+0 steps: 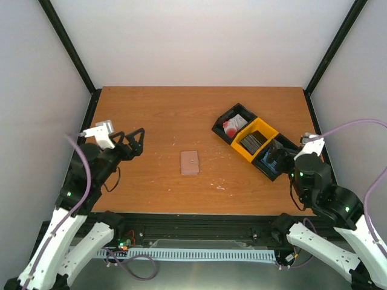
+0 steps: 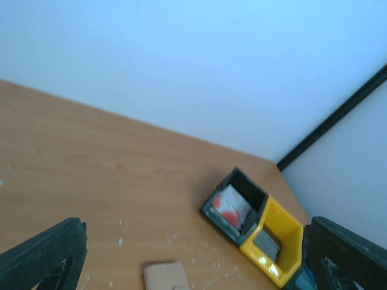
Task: Put the credit cards into the card holder
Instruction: Reset both arms
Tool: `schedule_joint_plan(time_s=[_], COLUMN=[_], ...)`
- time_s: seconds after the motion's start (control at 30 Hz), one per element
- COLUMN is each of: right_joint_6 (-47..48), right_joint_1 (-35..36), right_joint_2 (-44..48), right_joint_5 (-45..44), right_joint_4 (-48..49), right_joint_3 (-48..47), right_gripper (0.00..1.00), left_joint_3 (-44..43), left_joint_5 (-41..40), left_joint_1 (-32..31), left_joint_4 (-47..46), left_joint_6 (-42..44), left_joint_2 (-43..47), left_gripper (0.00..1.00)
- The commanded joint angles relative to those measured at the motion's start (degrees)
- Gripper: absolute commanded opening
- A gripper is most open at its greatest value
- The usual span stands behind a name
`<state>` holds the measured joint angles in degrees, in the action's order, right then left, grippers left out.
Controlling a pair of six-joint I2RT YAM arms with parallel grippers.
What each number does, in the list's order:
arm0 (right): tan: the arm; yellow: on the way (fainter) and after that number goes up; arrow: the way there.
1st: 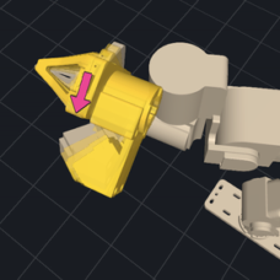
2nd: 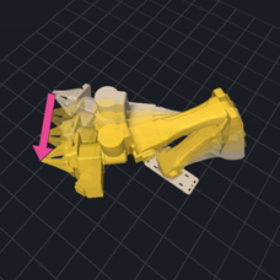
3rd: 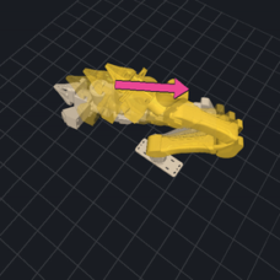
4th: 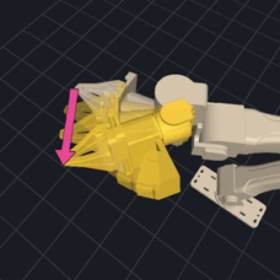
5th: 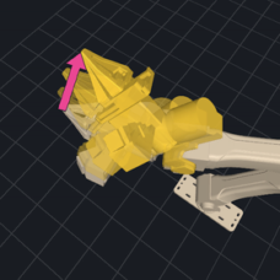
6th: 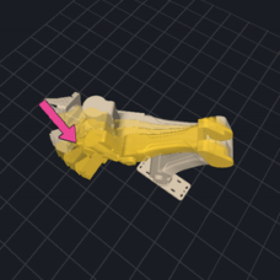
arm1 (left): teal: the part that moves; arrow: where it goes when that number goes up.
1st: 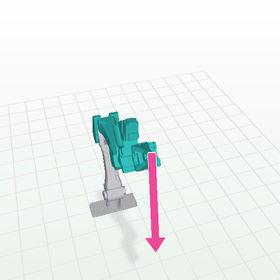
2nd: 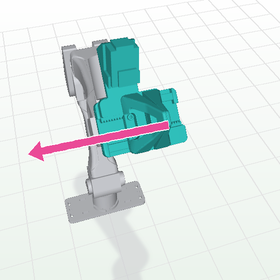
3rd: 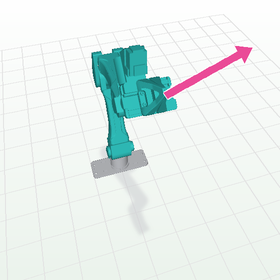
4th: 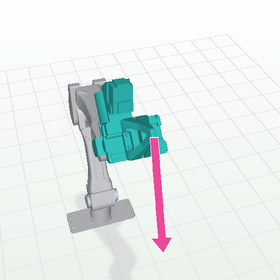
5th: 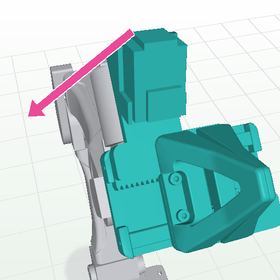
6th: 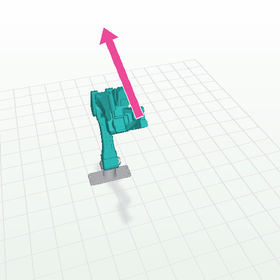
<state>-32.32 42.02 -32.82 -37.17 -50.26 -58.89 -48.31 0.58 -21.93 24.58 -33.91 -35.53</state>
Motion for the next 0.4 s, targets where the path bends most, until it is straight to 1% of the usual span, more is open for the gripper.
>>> schedule_joint_plan(time_s=[0.0, 0.17, 0.37], right_joint_6=[2.33, 2.26, 1.51], right_joint_1=[-0.27, -0.27, -0.27], right_joint_2=[2.58, 4.73, 5.32], right_joint_5=[-5.68, -7.82, -7.31], right_joint_4=[-3.91, -4.45, -3.51], right_joint_3=[-1.94, -3.08, -2.01], right_gripper=[1.0, 1.0, 1.0], left_joint_3=[-0.63, -2.65, -3.02], left_joint_5=[-7.76, -10.56, -10.14], left_joint_1=[-0.04, -0.04, -0.04], left_joint_4=[1.44, 2.67, 2.55], left_joint_6=[2.57, 3.84, 4.23], left_joint_2=[5.51, 7.87, 7.98], left_gripper=[1.0, 1.0, 1.0])
